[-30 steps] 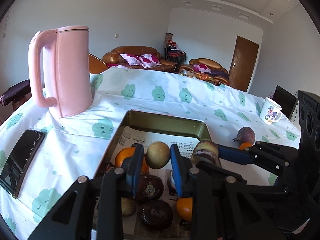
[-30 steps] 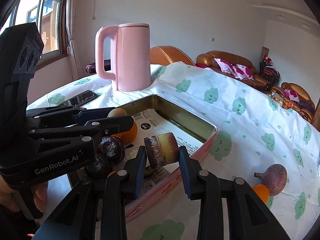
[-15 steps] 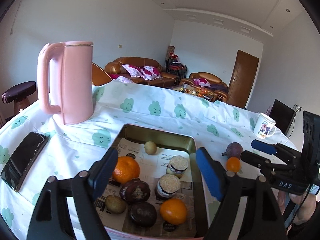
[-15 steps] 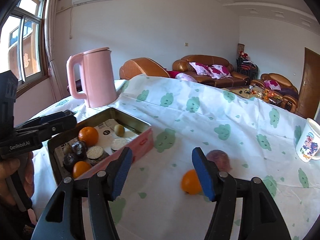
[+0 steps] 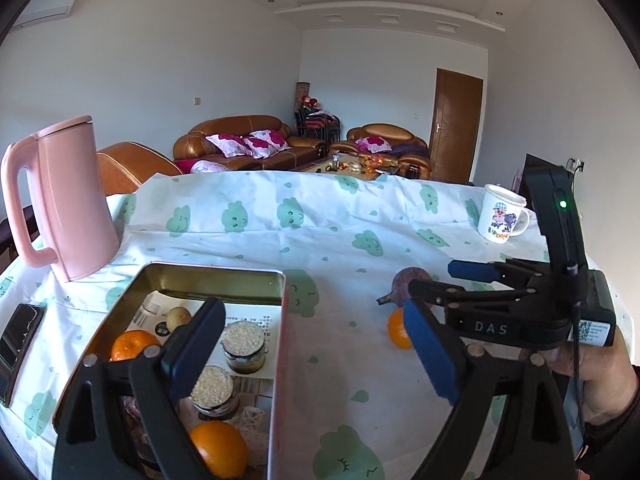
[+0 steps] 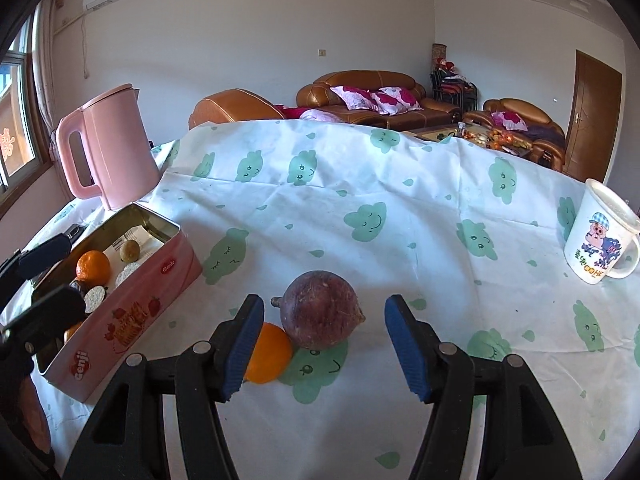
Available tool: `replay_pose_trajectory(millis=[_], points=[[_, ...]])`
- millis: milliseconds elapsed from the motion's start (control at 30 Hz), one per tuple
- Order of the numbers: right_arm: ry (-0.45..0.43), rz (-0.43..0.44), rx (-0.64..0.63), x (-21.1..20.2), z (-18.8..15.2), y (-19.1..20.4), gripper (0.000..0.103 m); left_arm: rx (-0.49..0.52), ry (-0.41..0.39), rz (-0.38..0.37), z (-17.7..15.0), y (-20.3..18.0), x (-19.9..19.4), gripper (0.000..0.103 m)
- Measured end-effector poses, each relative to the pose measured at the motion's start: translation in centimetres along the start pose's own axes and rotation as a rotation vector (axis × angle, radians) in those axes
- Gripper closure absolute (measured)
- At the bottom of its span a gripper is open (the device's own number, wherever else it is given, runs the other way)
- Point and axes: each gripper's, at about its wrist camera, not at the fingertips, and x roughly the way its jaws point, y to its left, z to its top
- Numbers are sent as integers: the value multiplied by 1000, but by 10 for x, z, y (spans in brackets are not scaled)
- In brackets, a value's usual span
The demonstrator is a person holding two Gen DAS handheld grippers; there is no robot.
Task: Organize fruits
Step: 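Grasp an orange with the left tool while the right tool grasps a dark passion fruit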
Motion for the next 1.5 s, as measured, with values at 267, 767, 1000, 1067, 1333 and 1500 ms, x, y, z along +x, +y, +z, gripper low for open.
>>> replay_pose_trajectory(millis=[267,767,1000,1067,1333,1500], points=[[111,83,136,35,2,-19,43,-3,19,5,-2,0,7,10],[-46,-107,150,-27,-17,-50,49,75,102,-77,-4,-49,38,11],[-60,-91,205,-35,-23,-70,49,99,231,-151,-3,-71,70,34],[-63,-87,205,-35,-23,-69,49,115,280,-160,-5,-77,82,44],[-20,-56,194,-27,-23,-69,49,73,391,-190,-9,-76,106,66],[-9,-46,190,-24,-23,-68,49,51,377,-200,-8,-72,103,67]])
